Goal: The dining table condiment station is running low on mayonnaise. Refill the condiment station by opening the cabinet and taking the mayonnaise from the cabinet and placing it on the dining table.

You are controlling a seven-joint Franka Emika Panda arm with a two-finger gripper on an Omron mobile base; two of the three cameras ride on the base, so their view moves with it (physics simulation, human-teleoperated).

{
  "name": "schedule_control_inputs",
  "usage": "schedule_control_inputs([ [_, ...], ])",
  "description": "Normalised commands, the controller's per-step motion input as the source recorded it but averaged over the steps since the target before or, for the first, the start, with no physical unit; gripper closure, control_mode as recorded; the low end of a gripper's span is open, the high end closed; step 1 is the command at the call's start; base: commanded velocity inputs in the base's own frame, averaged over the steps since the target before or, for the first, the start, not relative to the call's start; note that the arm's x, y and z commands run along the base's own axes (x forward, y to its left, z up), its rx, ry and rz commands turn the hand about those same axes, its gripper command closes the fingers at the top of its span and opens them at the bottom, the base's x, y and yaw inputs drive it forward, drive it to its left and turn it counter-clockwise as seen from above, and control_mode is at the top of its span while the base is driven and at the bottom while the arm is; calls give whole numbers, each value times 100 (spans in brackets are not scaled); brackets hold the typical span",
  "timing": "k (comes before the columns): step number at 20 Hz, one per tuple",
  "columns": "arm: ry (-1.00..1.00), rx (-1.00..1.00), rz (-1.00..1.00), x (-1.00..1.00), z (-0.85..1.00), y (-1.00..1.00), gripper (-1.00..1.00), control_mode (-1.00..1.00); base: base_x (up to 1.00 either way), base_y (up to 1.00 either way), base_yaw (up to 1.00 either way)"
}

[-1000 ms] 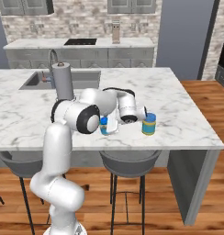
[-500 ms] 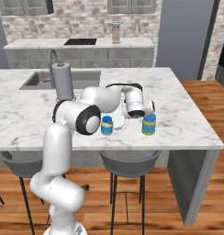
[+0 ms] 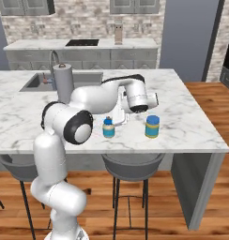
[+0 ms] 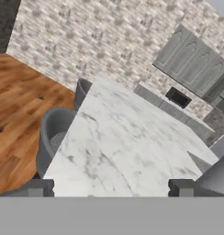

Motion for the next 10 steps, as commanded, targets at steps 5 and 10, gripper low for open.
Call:
schedule_control_inputs([
  [5, 0, 0, -1, -100, 25, 46, -100, -100, 0, 0, 0],
  [10, 0, 0, -5, -100, 9, 47, -100, -100, 0, 0, 0],
])
